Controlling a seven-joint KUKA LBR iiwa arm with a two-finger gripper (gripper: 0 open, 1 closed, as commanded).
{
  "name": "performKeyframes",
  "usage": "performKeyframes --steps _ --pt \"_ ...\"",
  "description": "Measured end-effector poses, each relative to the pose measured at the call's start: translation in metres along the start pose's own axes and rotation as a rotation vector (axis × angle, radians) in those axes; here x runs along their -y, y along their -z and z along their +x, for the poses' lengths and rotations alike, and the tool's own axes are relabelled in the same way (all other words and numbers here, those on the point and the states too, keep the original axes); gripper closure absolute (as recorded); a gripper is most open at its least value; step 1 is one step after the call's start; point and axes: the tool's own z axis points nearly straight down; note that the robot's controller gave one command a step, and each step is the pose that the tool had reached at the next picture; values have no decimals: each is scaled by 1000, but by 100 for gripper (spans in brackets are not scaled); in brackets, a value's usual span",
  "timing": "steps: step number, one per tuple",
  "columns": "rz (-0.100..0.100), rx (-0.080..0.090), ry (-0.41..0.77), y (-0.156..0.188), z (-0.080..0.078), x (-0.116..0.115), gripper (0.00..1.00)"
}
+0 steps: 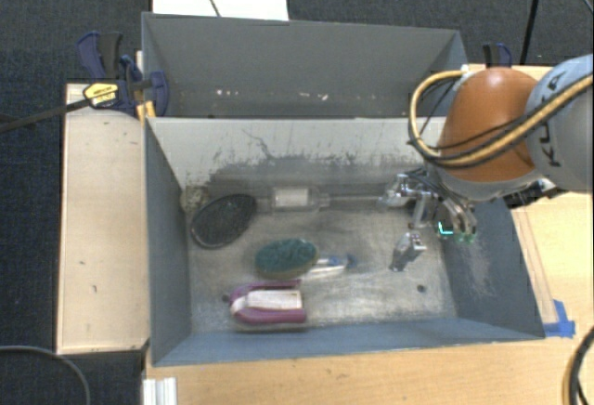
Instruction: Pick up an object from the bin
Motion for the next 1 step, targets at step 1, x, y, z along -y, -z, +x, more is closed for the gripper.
performKeyframes --steps 1 --pt "-3 10 105 -21 -30 -69 0"
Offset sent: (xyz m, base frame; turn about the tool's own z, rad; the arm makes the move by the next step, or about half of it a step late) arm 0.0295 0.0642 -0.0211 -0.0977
